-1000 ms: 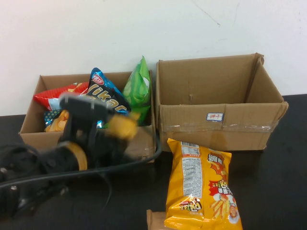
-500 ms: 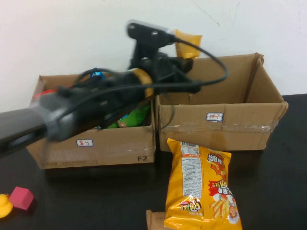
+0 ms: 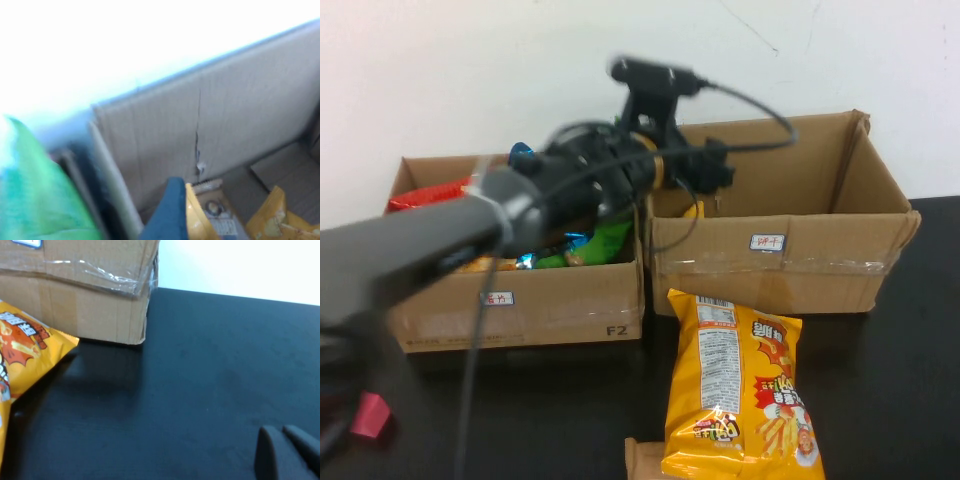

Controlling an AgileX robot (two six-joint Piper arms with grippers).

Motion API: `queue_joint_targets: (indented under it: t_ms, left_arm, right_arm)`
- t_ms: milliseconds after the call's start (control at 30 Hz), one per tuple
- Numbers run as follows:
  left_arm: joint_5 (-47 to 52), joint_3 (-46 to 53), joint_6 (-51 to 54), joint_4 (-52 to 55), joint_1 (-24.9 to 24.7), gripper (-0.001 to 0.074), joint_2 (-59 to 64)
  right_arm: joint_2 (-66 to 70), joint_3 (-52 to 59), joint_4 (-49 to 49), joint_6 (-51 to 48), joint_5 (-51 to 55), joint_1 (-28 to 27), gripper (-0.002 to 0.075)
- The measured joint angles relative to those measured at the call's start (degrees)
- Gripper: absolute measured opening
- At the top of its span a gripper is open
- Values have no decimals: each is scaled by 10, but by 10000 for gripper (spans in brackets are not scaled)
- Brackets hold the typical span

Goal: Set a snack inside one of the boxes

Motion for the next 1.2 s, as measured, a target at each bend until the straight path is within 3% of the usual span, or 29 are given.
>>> queue_joint_targets:
  t_ms: [100,200,300,467,800,1200]
  left_arm:
    - [11,45,0,11,-4,461,-82]
    - [10,114,0,26,-4,166,-165]
    - [9,202,1,44,-7,49,-251]
    - [4,333,2,54,-9,6,-387]
    - [20,508,2,62,-9,0,-615]
    - [155,640,30,18,-6,0,-826]
  right_arm:
    - [0,0,0,0,0,0,-1]
    - [0,0,0,0,0,0,-1]
    - [0,0,0,0,0,0,-1]
    - [0,0,0,0,0,0,-1]
    - [0,0,0,0,0,0,-1]
    - [0,0,0,0,0,0,-1]
